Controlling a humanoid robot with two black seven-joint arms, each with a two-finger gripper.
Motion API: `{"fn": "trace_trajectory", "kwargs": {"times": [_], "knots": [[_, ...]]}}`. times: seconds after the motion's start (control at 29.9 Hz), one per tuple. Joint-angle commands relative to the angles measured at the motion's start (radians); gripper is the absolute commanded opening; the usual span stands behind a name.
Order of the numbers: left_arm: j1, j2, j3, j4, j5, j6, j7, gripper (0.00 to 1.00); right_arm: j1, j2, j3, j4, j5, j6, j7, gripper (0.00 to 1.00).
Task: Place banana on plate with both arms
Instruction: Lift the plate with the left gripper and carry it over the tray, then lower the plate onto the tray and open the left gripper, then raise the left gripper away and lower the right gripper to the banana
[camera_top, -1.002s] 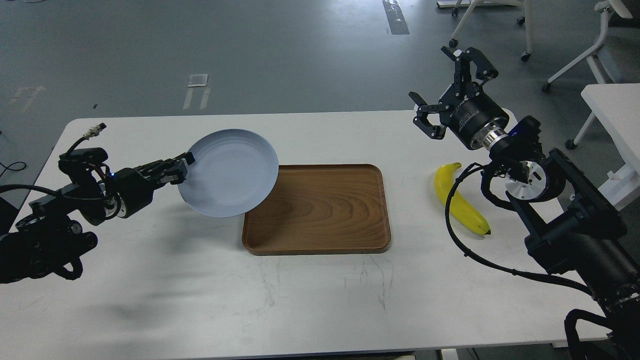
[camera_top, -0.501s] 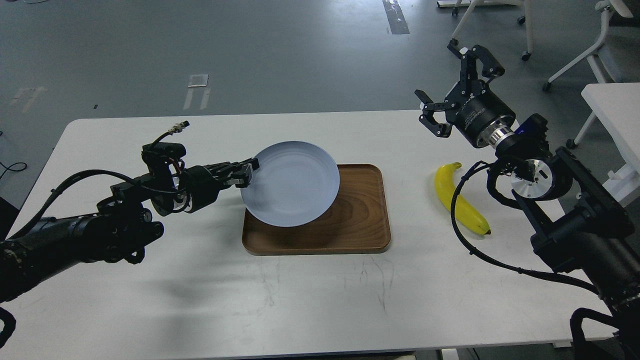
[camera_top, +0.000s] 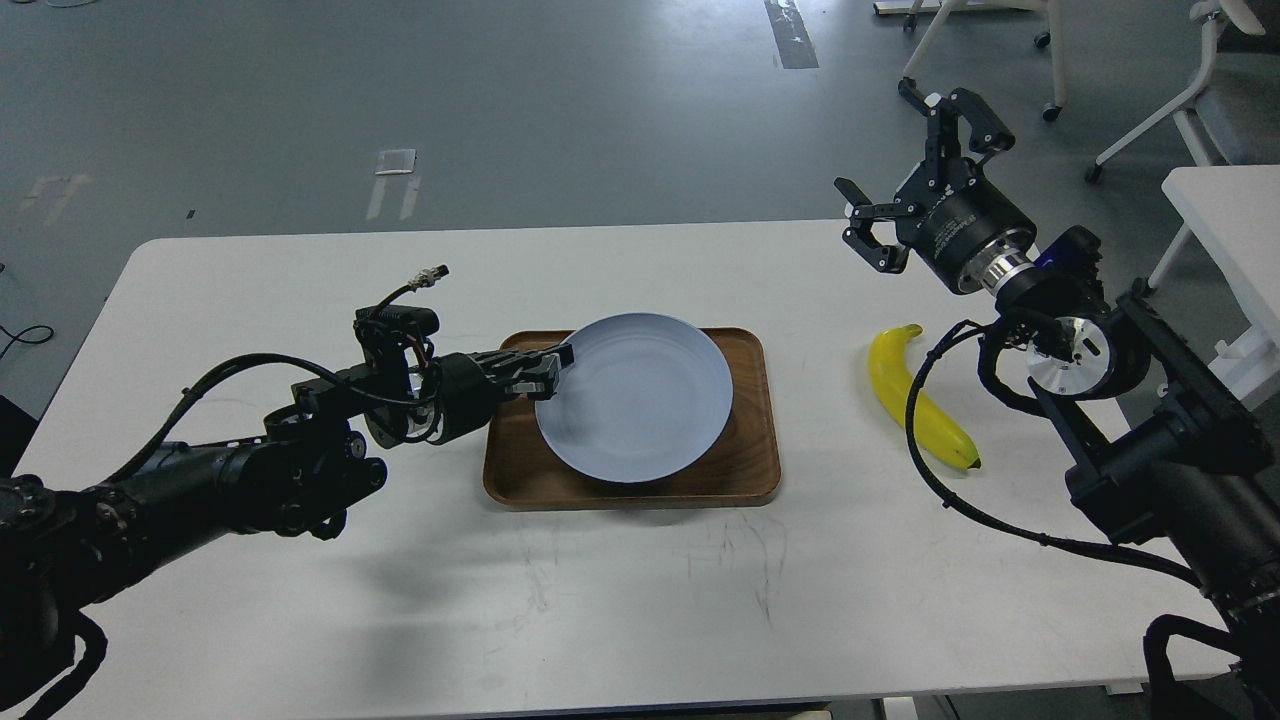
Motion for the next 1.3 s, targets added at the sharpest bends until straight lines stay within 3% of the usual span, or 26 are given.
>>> {"fn": "trace_trajectory", "kwargs": {"times": [0.0, 0.63, 0.7, 0.73, 0.8, 0.83, 1.07, 1.27], "knots": [[-0.003, -0.042, 0.002, 0.061, 0.001, -0.007, 0.000, 0.00, -0.001, -0.001, 0.004, 0.000, 0.000, 0.000, 0.000, 1.00], [-0.009, -0.142, 0.045, 0.195, -0.017, -0.033, 0.002, 0.00, -0.003, -0.001, 0.015, 0.000, 0.000, -0.003, 0.000, 1.00], [-0.010, -0.142, 0.043, 0.195, -0.019, -0.033, 0.002, 0.26, -0.003, -0.001, 0.015, 0.000, 0.000, -0.003, 0.000, 1.00], [-0.012, -0.142, 0.041, 0.191, -0.020, -0.033, 0.002, 0.50, -0.003, -0.001, 0.015, 0.000, 0.000, -0.003, 0.000, 1.00], [-0.012, -0.139, 0.035, 0.185, -0.022, -0.031, 0.000, 0.76, -0.003, -0.003, 0.015, 0.000, 0.000, -0.003, 0.000, 1.00], [-0.013, -0.138, 0.029, 0.181, -0.038, -0.034, 0.000, 0.95, -0.004, -0.003, 0.015, 0.000, 0.000, -0.005, 0.000, 1.00], [-0.072, -0.125, 0.029, 0.172, -0.207, -0.057, 0.000, 0.98, -0.006, -0.006, 0.015, 0.002, 0.000, -0.005, 0.000, 1.00], [-0.181, -0.067, 0.006, 0.171, -0.564, -0.095, 0.000, 0.98, 0.003, -0.040, 0.018, 0.008, -0.005, -0.003, 0.000, 1.00]]}}
